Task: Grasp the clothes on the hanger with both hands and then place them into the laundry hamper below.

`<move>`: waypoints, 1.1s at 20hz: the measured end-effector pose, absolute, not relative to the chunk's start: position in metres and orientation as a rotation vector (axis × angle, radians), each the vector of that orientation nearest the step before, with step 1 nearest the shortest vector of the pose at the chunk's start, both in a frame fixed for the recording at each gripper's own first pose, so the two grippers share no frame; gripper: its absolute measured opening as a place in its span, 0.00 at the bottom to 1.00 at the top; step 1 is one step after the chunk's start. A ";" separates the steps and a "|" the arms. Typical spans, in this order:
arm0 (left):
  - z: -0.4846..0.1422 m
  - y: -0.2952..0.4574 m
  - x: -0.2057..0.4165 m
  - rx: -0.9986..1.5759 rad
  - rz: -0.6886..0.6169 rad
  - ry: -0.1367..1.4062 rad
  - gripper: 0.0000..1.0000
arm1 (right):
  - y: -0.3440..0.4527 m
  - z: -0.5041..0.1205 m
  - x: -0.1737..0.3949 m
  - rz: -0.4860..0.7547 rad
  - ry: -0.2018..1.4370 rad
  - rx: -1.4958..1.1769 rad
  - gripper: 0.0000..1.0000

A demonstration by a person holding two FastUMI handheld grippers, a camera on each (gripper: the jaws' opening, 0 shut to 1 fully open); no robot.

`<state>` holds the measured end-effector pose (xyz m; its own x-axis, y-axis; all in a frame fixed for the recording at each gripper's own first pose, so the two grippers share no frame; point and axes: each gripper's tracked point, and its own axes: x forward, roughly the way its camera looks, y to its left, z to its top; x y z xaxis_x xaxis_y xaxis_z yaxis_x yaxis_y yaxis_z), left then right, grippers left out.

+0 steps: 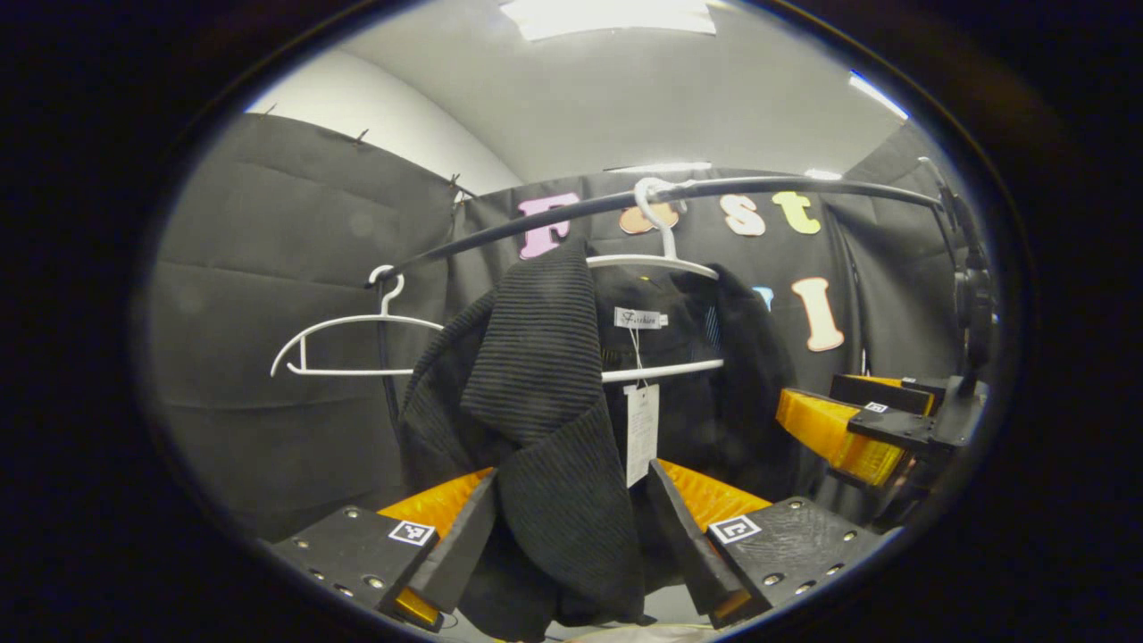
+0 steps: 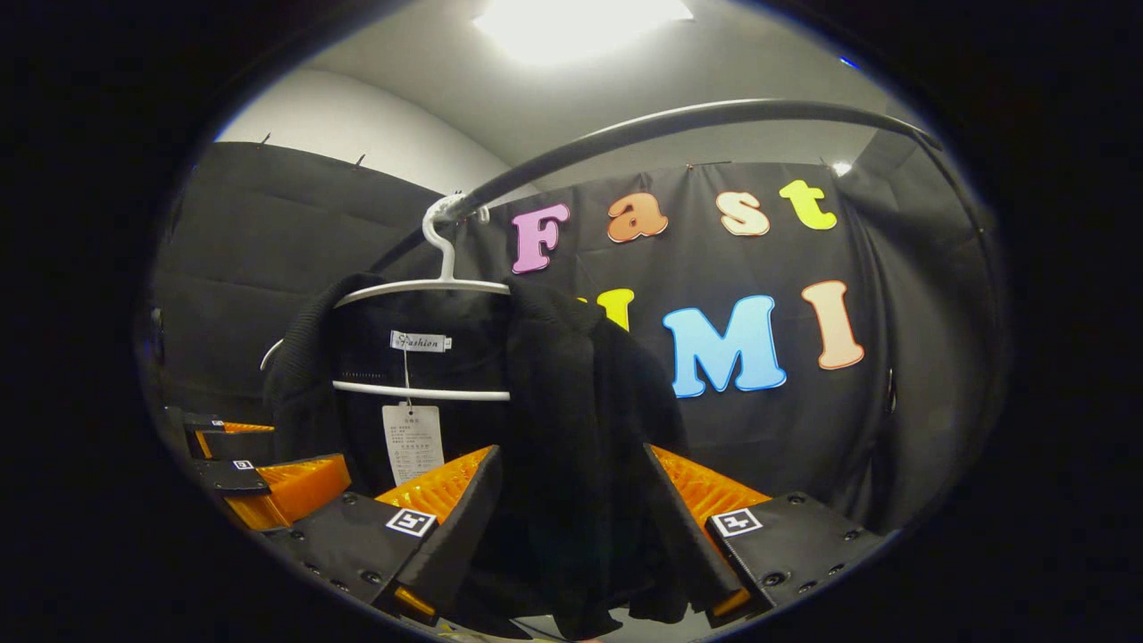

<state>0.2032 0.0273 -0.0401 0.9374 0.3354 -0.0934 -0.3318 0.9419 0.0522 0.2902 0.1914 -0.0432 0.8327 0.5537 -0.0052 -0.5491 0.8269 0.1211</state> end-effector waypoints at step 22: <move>-0.053 0.044 0.222 0.093 0.438 0.156 0.36 | 0.234 -0.082 0.350 0.623 0.176 0.171 0.57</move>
